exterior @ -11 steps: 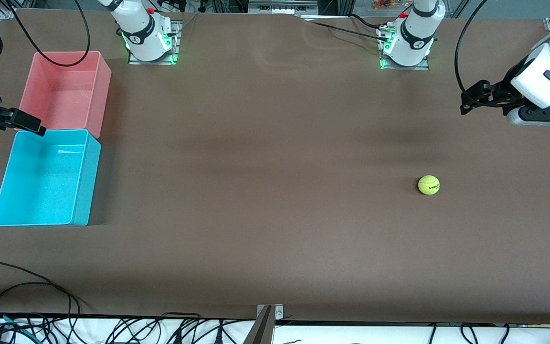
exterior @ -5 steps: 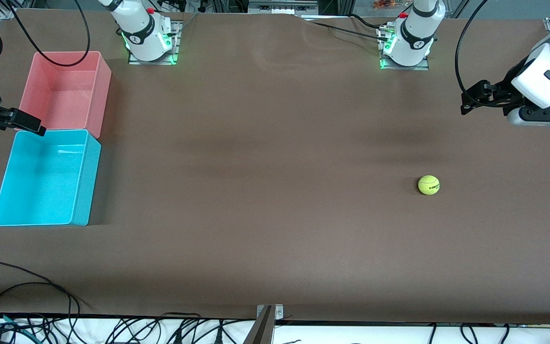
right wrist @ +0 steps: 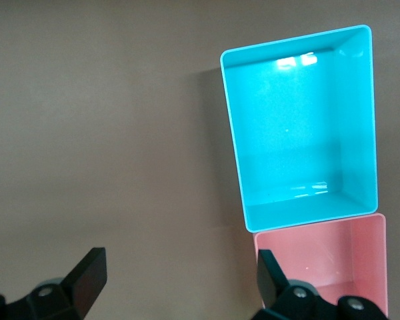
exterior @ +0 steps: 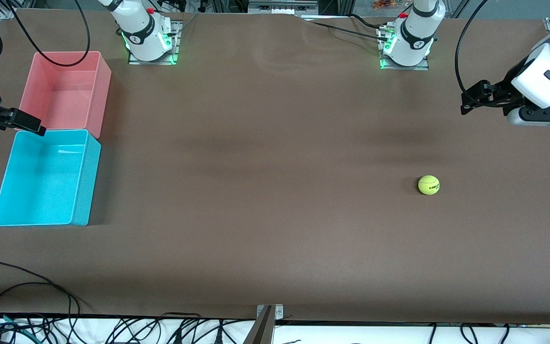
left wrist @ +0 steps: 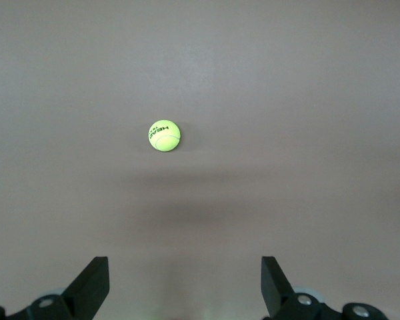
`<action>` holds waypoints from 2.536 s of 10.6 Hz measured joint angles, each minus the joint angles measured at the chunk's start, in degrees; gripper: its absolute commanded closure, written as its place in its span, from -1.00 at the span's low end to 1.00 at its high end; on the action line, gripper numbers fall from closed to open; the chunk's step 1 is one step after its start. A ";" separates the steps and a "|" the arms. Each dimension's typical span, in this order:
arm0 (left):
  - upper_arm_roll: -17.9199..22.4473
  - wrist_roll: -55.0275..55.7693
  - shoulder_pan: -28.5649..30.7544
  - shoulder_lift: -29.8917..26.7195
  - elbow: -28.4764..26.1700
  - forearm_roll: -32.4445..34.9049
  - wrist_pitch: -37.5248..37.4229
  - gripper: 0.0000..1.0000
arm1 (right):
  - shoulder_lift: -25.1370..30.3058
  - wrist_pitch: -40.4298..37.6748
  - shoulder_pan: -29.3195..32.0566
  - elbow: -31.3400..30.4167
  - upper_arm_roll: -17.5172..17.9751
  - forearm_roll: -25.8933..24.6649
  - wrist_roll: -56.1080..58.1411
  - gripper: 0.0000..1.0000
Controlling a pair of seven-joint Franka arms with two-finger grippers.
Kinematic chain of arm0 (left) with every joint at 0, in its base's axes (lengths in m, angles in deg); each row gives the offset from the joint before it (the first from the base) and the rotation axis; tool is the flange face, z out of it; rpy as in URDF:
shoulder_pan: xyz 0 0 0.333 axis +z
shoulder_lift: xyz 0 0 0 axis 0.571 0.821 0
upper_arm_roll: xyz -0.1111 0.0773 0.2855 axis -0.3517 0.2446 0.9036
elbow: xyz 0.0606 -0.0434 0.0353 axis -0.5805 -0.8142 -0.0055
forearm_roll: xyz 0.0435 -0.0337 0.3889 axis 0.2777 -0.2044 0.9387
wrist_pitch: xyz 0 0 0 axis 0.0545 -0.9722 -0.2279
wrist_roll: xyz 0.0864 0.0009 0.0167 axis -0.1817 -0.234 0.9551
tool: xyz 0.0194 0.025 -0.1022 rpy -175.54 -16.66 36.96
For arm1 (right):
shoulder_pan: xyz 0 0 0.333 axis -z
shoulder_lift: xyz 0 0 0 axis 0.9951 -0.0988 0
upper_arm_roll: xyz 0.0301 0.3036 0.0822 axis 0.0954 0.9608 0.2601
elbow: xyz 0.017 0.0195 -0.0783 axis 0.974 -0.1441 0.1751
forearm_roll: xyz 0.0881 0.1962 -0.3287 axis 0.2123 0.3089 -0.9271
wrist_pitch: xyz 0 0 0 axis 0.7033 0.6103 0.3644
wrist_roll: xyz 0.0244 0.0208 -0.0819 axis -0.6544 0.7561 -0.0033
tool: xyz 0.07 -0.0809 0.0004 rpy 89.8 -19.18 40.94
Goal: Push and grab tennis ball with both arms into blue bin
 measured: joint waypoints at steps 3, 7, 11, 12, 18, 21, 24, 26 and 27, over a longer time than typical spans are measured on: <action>-0.02 0.00 0.00 0.00 0.00 0.00 0.00 -1.00 | 0.00 0.00 0.00 0.00 0.00 0.00 0.00 -1.00; -0.02 0.00 0.00 0.00 0.00 0.00 0.00 -1.00 | 0.00 0.00 0.00 0.00 0.00 0.01 -0.01 -1.00; 0.01 0.00 0.00 0.00 0.00 0.00 0.00 -1.00 | 0.00 0.00 -0.09 0.00 0.01 1.28 -0.09 -1.00; 0.01 0.00 0.00 0.00 0.00 0.00 0.00 -1.00 | 0.00 0.00 -0.09 0.00 0.01 1.33 -0.14 -1.00; -0.01 0.00 0.00 0.00 0.00 0.00 0.00 -1.00 | 0.00 0.05 -0.09 0.00 0.01 1.38 -0.18 -1.00; -0.17 0.00 -0.07 0.00 0.00 0.00 0.00 -1.00 | 0.00 0.03 -0.19 0.00 0.04 1.43 -0.19 -1.00; -0.18 0.00 -0.07 0.00 0.00 0.00 0.00 -1.00 | 0.00 0.03 -0.28 0.00 0.02 1.46 -0.19 -1.00; -0.17 0.00 -0.07 0.00 0.00 0.00 0.00 -1.00 | 0.00 0.03 -0.26 0.00 -0.03 1.46 -0.19 -1.00; -0.17 0.00 -0.07 0.00 0.00 0.00 0.00 -1.00 | 0.00 0.03 -0.28 0.00 -0.02 1.47 -0.19 -1.00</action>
